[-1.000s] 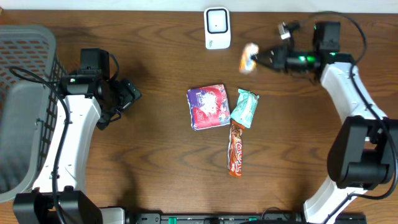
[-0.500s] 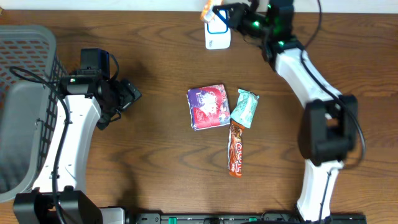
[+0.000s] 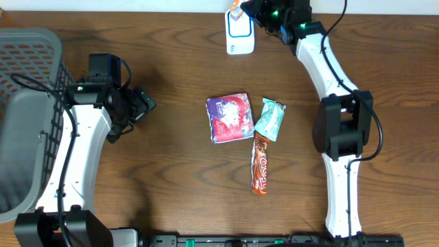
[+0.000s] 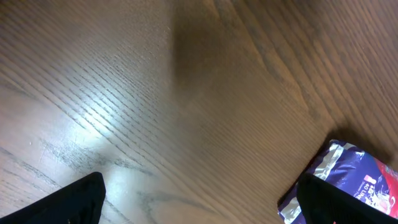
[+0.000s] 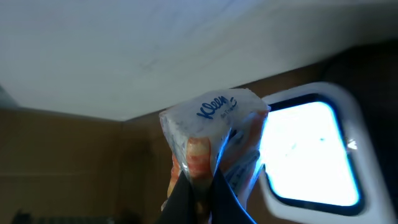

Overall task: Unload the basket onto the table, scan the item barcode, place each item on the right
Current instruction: 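Carry the Kleenex pack up to the scanner with the right gripper, then hold the Kleenex pack in front of the scanner window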

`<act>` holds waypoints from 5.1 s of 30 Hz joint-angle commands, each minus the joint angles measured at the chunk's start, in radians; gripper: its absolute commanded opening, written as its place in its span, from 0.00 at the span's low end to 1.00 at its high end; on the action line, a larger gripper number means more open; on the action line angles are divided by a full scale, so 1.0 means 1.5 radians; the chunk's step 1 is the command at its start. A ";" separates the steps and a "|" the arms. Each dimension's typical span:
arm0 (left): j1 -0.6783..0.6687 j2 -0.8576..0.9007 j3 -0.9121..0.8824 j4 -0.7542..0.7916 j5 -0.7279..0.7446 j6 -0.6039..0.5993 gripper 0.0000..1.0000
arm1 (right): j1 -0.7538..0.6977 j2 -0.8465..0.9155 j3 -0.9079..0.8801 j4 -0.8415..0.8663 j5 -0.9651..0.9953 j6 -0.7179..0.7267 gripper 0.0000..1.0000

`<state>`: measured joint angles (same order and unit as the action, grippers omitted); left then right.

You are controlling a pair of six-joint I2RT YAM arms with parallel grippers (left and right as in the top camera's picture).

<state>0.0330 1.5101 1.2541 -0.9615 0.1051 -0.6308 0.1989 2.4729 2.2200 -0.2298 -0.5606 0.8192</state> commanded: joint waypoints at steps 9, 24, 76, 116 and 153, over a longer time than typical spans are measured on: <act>0.004 -0.002 0.000 -0.002 -0.007 0.004 0.98 | -0.008 -0.014 0.037 -0.028 -0.023 -0.044 0.01; 0.004 -0.002 0.000 -0.002 -0.007 0.004 0.98 | -0.024 -0.148 0.214 -0.535 0.369 -0.167 0.01; 0.004 -0.002 0.000 -0.002 -0.007 0.004 0.98 | 0.012 -0.125 0.036 -0.543 0.317 -0.200 0.01; 0.004 -0.002 0.000 -0.002 -0.007 0.004 0.98 | 0.039 -0.120 0.005 -0.464 0.322 -0.276 0.01; 0.004 -0.002 0.000 -0.002 -0.007 0.004 0.98 | 0.067 -0.026 -0.021 0.000 0.132 -0.106 0.01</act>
<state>0.0330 1.5101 1.2541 -0.9615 0.1051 -0.6308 0.2985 2.3856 2.1849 -0.2276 -0.3309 0.6083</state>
